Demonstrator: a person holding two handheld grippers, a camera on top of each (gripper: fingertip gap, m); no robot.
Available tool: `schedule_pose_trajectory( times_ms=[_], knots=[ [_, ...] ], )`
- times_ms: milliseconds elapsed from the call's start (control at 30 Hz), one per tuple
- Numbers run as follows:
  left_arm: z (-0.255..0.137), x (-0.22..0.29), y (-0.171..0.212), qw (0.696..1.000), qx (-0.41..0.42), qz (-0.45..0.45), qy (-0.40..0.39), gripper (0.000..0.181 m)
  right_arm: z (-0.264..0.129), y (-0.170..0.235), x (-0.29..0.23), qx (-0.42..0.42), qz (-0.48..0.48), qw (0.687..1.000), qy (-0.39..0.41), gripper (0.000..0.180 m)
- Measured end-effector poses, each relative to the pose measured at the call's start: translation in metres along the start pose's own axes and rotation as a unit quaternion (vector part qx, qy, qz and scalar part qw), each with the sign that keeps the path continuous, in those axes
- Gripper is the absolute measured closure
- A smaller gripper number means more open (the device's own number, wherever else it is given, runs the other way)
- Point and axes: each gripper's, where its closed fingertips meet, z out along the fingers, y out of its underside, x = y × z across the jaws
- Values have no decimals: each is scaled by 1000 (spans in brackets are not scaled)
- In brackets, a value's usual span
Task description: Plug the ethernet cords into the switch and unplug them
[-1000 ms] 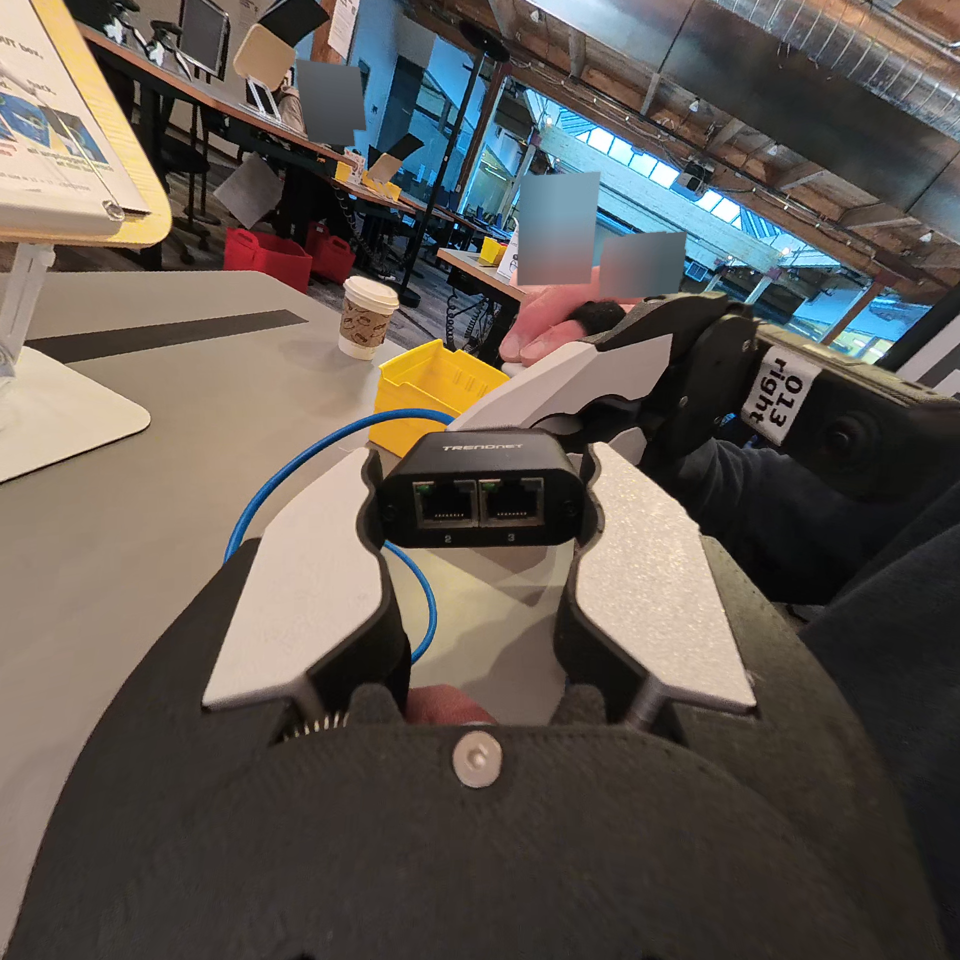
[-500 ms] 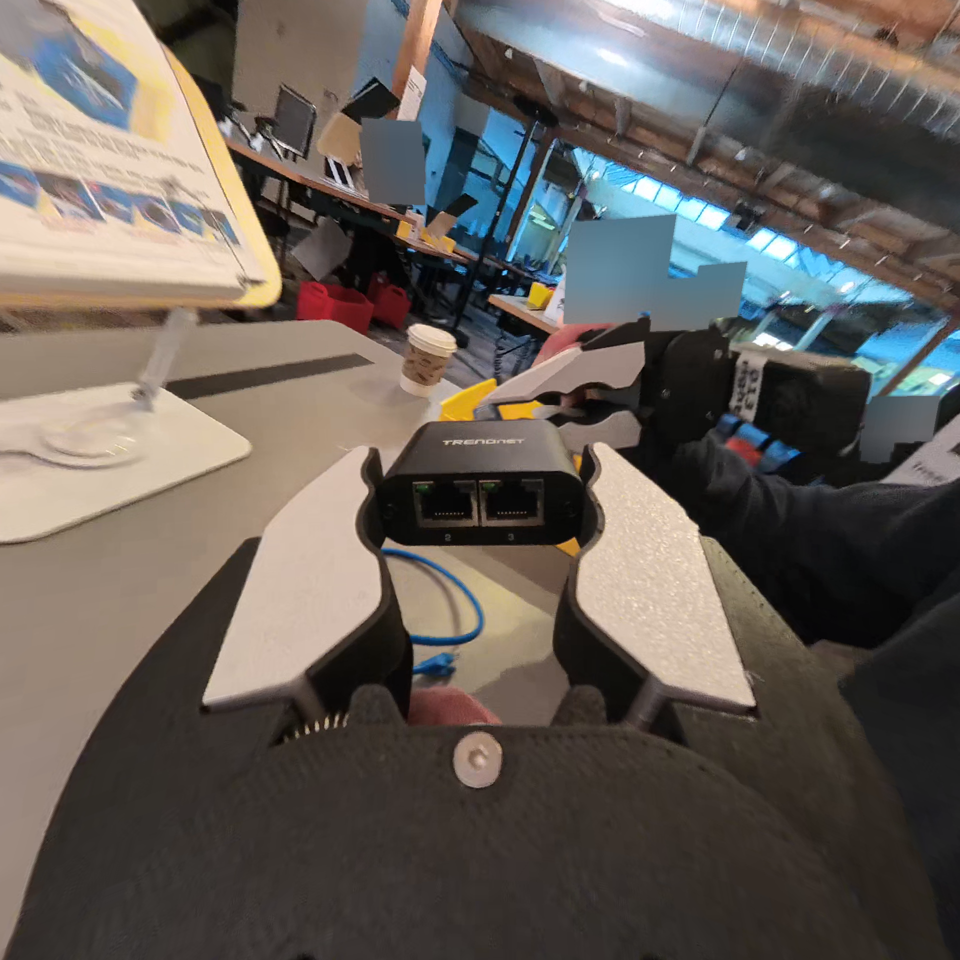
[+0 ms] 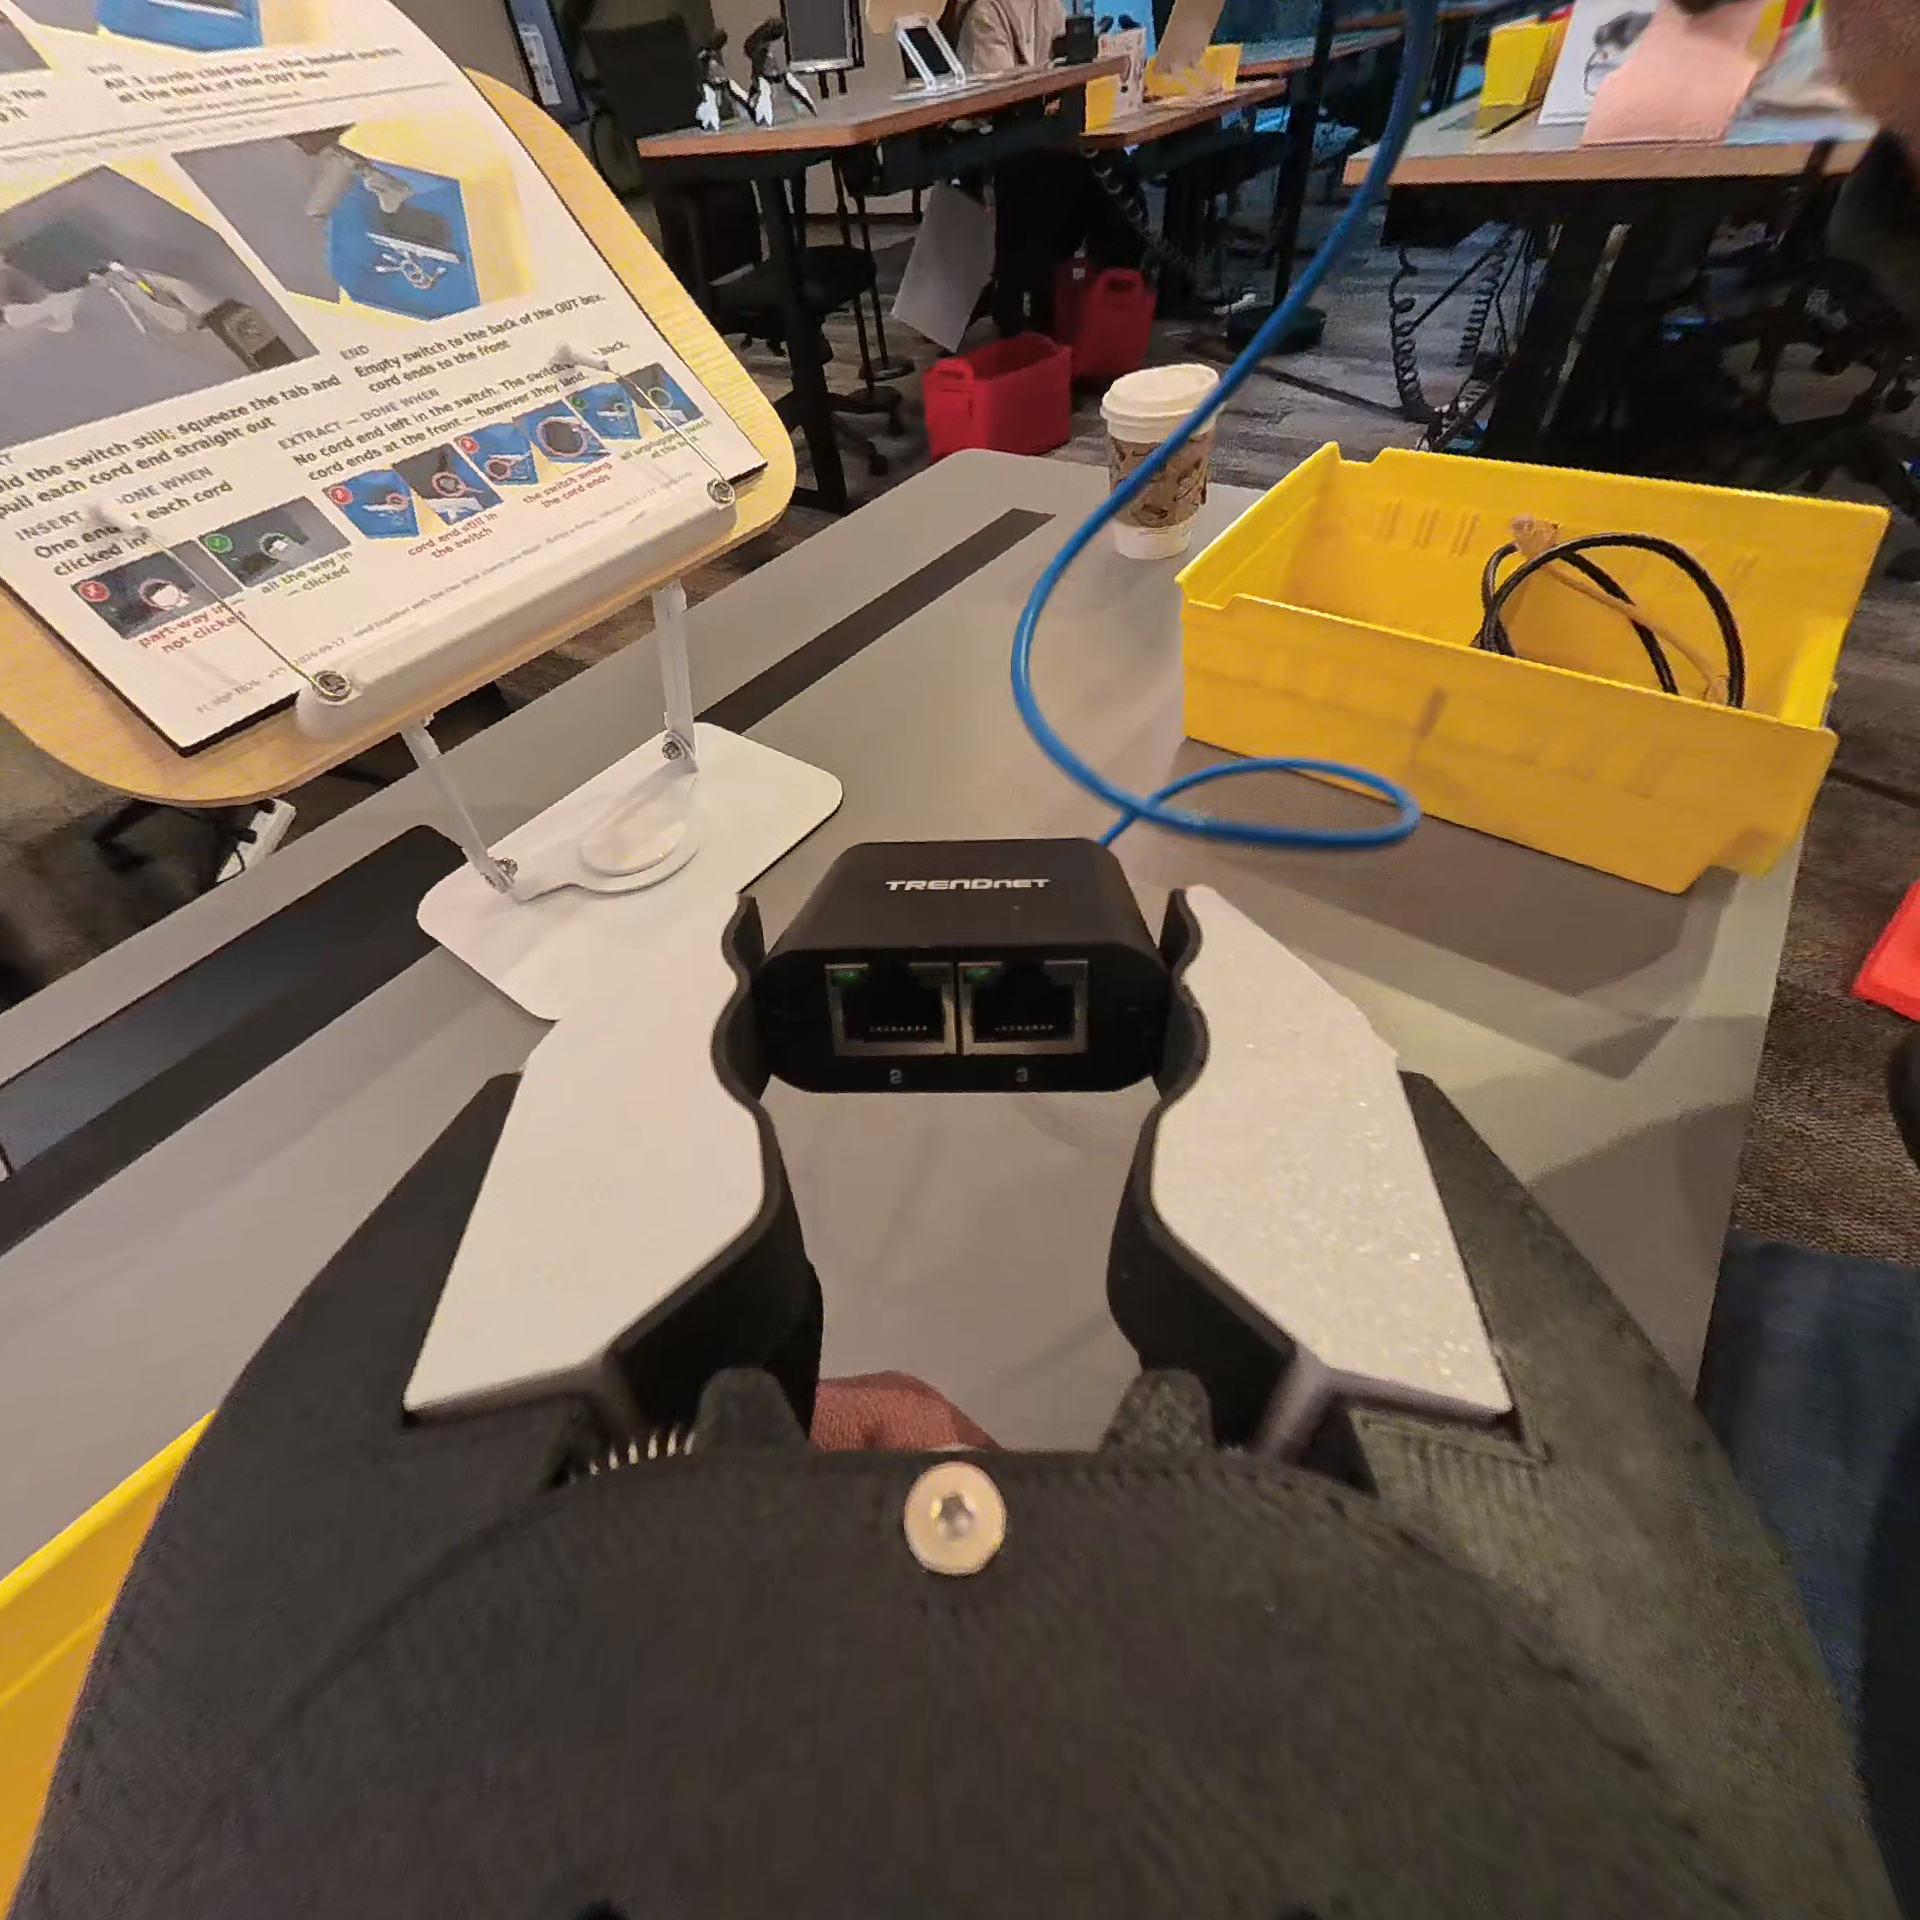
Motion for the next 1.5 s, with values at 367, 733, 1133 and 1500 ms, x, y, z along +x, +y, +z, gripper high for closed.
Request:
schedule_pose_trajectory(
  times_ms=[367,733,1133,1500],
  knots=[
    [-1,-8,14,1000,-11,-22,0,108,-111,7,156,-47,58,986,152,170],
    [9,-1,30,999,-33,-30,15,108,-179,131,100,-275,84,941,177,170],
    [11,4,37,998,-41,-35,15,108,-157,266,-92,-359,285,889,17,169],
    [14,12,43,998,-50,-26,19,108,-150,300,-221,-404,403,801,-181,174]
  ],
)
